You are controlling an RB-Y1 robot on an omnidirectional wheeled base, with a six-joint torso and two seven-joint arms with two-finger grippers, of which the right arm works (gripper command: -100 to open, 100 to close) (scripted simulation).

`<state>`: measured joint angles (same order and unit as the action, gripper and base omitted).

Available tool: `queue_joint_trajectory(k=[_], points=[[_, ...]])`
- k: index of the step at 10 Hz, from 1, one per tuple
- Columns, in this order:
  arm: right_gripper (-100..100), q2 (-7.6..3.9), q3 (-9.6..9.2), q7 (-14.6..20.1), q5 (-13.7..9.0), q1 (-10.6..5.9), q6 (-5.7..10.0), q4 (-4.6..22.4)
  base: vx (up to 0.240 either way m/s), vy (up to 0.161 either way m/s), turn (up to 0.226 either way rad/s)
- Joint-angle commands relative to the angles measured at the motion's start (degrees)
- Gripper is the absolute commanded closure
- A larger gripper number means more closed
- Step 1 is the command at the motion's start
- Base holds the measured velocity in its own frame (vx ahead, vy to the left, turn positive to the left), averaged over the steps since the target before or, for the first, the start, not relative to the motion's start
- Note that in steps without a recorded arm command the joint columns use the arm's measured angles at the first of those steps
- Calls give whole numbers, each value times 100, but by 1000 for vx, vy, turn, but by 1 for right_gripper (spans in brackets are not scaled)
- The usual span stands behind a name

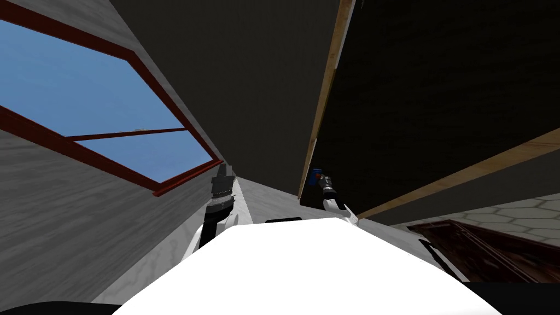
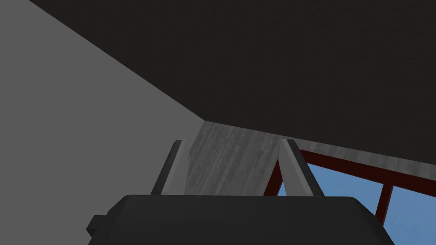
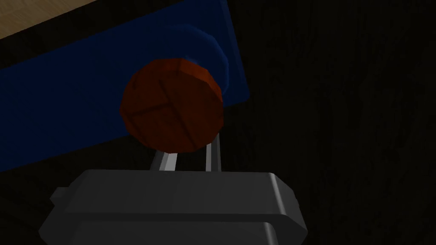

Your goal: Pull the door open

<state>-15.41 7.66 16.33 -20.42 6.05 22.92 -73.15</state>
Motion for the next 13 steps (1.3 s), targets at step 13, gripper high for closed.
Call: queue_joint_trajectory(k=[13], points=[[-100, 792, -215, 2112, -2018, -27, -73, -414, -102, -18, 74]])
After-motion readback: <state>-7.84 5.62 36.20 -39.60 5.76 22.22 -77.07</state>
